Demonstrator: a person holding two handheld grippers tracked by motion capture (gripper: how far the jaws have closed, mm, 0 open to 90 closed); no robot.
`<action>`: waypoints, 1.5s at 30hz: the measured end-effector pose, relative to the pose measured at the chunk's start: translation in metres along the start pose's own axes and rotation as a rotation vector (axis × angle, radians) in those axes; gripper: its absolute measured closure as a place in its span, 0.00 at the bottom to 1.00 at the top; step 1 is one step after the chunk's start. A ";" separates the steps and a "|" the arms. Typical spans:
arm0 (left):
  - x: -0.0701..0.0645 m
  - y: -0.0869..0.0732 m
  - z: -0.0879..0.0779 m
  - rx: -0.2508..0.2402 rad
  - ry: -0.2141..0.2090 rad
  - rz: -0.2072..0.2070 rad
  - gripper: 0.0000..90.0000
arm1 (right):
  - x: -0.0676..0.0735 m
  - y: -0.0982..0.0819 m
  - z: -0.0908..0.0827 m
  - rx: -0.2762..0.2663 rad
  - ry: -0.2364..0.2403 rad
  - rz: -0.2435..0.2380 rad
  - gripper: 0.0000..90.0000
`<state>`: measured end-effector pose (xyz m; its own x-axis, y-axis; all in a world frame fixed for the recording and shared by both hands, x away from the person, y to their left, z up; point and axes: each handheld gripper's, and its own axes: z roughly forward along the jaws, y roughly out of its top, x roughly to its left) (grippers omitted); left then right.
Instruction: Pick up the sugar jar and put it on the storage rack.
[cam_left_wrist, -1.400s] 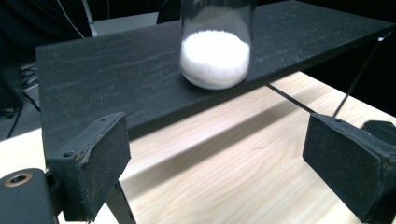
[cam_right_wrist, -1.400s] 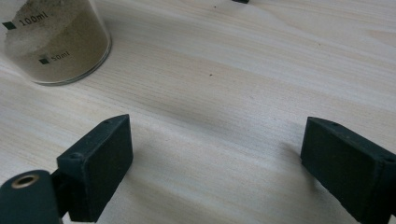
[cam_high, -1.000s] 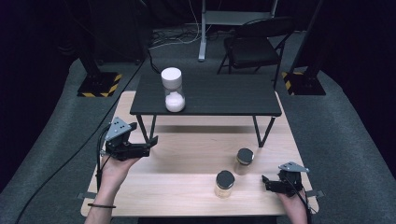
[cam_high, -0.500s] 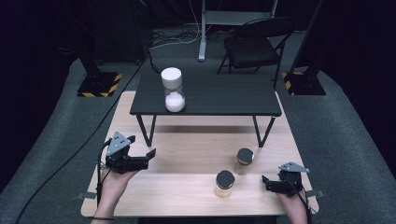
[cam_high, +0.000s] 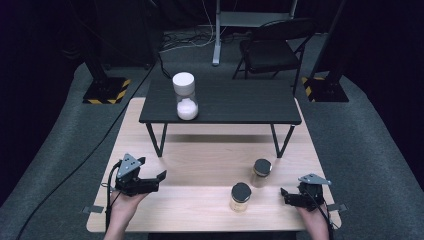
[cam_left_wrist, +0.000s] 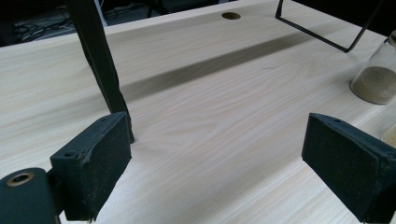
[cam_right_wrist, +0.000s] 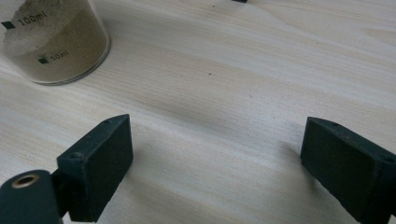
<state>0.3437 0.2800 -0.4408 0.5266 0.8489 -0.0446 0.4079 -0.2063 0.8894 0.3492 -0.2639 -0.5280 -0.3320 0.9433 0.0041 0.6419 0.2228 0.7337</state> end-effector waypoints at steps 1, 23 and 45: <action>0.000 -0.002 0.001 0.007 -0.001 0.002 0.09 | 0.000 0.000 0.000 0.000 0.000 0.000 0.09; 0.016 -0.047 0.015 0.106 0.034 -0.035 0.09 | 0.000 0.000 0.001 0.000 0.001 -0.001 0.09; 0.027 -0.068 0.032 0.195 0.039 -0.085 0.09 | 0.000 0.001 0.001 0.001 0.002 -0.003 0.09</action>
<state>0.3541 0.3016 -0.5166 0.4564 0.8848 -0.0940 0.5880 -0.2206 0.7782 0.3500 -0.2637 -0.5280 -0.3354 0.9421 0.0033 0.6413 0.2258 0.7333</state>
